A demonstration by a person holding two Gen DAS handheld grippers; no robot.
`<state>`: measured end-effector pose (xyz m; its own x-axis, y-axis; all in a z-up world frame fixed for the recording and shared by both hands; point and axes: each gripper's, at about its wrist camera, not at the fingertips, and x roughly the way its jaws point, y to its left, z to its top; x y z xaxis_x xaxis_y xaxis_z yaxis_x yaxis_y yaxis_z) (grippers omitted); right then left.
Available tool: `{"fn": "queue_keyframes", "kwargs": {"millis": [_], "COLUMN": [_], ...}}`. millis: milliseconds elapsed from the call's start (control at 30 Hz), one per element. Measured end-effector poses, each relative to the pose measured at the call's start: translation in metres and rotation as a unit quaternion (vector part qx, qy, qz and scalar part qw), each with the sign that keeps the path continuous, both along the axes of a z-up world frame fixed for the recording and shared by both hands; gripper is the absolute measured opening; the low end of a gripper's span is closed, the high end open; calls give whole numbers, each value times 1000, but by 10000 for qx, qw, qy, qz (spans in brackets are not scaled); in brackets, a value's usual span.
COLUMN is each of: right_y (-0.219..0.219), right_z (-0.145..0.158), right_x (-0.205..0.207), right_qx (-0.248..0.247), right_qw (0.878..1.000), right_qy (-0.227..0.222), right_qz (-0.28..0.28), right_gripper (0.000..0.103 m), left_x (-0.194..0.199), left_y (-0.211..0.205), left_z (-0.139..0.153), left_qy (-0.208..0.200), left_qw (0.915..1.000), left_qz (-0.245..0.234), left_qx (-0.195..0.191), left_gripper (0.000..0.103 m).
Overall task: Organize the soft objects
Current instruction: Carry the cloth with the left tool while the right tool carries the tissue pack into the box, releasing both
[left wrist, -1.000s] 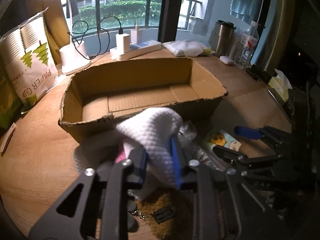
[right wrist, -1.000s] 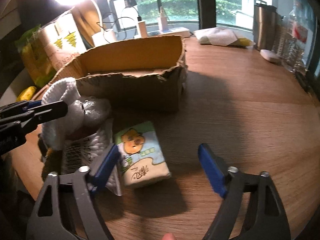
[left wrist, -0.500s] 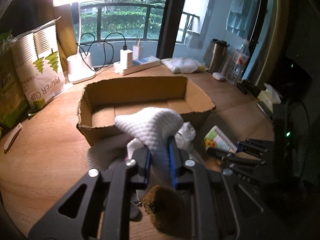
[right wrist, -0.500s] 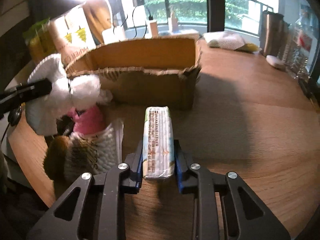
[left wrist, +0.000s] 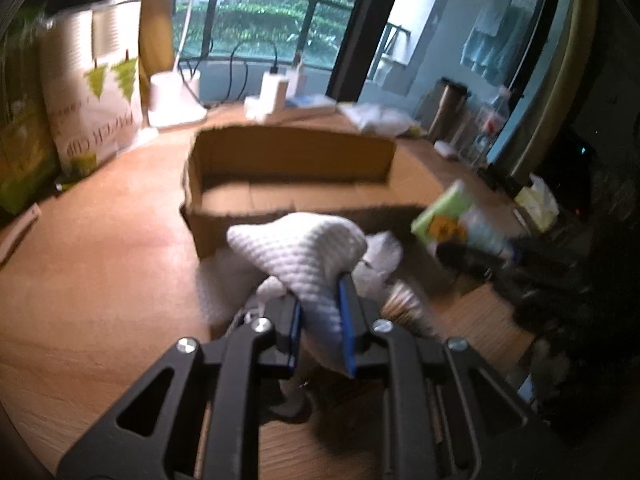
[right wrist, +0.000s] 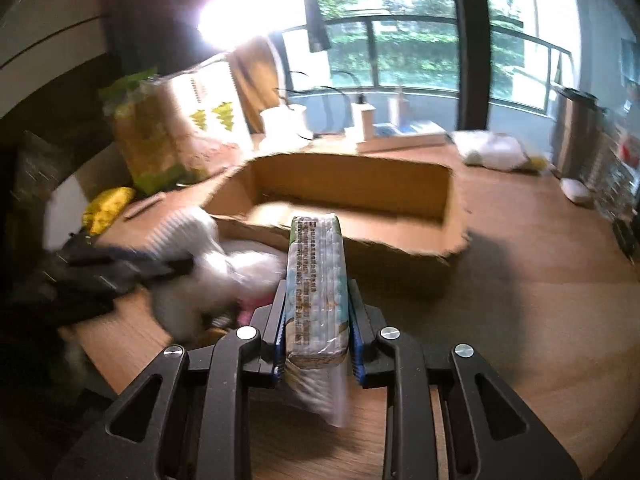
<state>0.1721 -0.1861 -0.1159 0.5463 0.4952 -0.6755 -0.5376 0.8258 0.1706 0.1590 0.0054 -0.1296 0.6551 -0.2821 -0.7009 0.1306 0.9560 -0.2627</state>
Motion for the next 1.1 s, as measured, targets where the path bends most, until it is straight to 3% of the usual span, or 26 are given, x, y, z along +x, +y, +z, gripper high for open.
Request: {"fn": "queue_keyframes", "kwargs": {"millis": [233, 467, 733, 1100], "right_y": [50, 77, 74, 39], "right_z": [-4, -16, -7, 25], "right_x": [6, 9, 8, 25], "right_qx": [-132, -514, -523, -253], "right_qw": [9989, 9972, 9974, 9990], "right_qy": [34, 95, 53, -329], "right_qz": [456, 534, 495, 171], "right_gripper": [27, 27, 27, 27], "left_x": [-5, -15, -17, 15], "left_y": [10, 45, 59, 27], "left_z": [-10, -1, 23, 60], "left_qy": [-31, -237, -660, -1115], "left_qw": [10000, 9991, 9968, 9935], "left_qz": [-12, 360, 441, 193], "left_qx": [2, -43, -12, 113], "left_gripper": [18, 18, 17, 17]}}
